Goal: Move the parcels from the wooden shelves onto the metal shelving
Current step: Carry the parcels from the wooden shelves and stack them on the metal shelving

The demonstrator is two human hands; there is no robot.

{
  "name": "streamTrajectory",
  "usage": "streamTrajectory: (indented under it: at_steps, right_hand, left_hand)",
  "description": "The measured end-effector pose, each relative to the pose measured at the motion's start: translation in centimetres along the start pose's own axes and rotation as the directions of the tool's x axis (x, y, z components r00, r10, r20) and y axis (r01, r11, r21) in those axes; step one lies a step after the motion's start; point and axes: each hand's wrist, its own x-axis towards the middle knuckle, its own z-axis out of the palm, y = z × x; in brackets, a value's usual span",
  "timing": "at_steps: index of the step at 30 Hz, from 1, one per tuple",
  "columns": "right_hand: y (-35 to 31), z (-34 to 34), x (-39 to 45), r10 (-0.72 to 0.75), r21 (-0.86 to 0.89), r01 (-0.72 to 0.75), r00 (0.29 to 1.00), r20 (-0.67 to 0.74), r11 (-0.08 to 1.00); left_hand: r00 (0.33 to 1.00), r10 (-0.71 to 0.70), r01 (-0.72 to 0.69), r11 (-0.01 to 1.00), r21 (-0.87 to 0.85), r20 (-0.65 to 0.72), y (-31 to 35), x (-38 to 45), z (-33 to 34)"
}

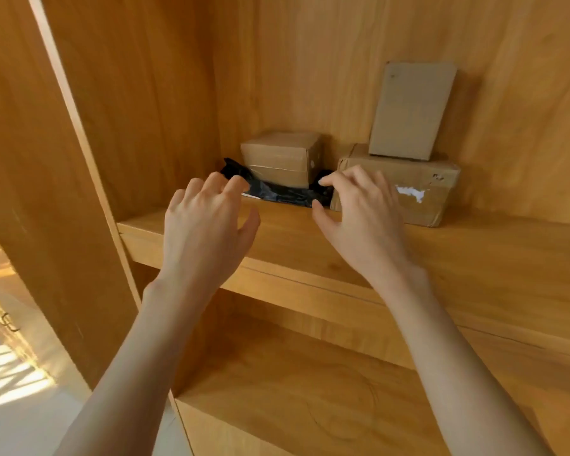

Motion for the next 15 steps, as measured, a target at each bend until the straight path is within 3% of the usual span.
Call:
streamTrajectory:
  at_steps: [8,15]
  right_hand:
    - [-2.4,4.8,9.1,0.068,-0.185,-0.036,0.983,0.171,0.982]
    - [-1.8,7.9,15.7,0.141,-0.212,-0.062,0.914,0.381,0.975]
  left_hand:
    - [0.994,0.107,-0.11,0.989,-0.101,-0.035,-6.4,6.1,4.9]
    - [0.99,0.133,-0.141,0.975,-0.17,-0.056,-9.2,8.6,8.3]
